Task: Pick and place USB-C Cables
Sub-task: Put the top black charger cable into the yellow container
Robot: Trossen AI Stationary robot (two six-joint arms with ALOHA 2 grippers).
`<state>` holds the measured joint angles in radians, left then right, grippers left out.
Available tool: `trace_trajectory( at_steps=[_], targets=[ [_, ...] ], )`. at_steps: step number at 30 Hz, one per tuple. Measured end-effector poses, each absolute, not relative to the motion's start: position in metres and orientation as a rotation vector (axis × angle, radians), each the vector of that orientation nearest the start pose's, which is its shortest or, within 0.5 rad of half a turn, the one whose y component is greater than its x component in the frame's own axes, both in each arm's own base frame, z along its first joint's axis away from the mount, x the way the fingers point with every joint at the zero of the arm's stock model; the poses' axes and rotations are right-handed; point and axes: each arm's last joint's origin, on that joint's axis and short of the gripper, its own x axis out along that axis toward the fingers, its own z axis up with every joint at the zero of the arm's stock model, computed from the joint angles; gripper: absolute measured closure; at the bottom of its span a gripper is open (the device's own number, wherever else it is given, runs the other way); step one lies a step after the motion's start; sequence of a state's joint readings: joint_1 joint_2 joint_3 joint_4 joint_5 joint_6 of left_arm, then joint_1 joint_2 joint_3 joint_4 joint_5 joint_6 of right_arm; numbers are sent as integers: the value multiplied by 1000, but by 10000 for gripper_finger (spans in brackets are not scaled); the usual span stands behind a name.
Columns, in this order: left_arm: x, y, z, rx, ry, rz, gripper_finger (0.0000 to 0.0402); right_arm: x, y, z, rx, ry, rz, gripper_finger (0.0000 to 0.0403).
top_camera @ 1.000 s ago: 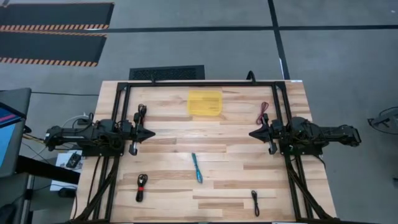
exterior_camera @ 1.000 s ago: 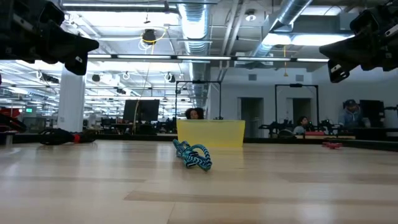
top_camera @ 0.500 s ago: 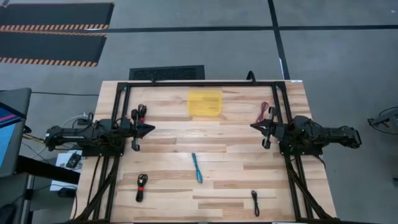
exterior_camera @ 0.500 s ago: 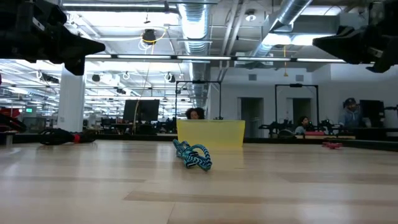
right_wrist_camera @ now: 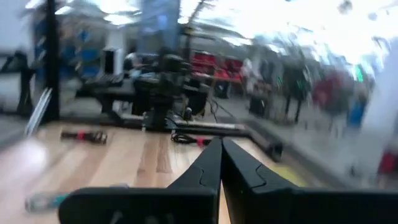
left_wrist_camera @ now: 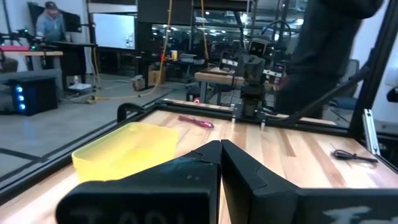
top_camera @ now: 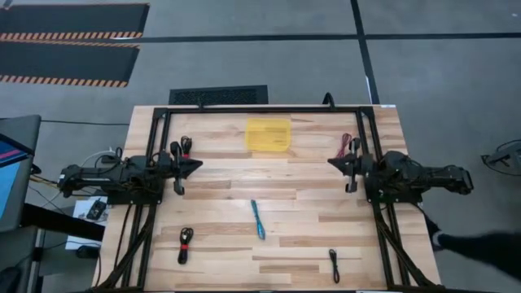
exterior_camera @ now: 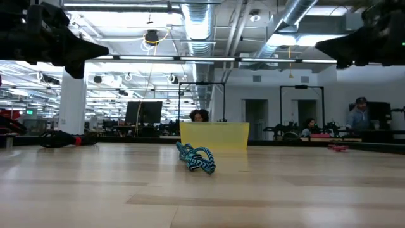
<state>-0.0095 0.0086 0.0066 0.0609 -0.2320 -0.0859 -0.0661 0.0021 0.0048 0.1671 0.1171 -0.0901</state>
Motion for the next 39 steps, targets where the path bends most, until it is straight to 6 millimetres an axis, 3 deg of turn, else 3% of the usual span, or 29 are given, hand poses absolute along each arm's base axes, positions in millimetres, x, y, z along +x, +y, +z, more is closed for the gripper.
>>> trace_trajectory(
  at_steps=[5,12,18,25,32,39],
  targets=[
    [97,6,171,-131,-74,228,401,95,-12,181,175,-186,-202,374],
    [97,6,171,-176,-80,228,401,94,-15,183,148,-212,-306,369],
    [98,7,170,-128,-61,249,401,97,-14,176,291,-157,-299,363],
    [106,9,159,-151,59,338,366,106,-10,173,346,-106,-264,334],
    [112,13,147,-188,161,516,329,117,-8,175,359,-126,-276,304],
    [111,18,153,-252,257,755,295,125,-14,160,457,-63,-529,271]
  ],
)
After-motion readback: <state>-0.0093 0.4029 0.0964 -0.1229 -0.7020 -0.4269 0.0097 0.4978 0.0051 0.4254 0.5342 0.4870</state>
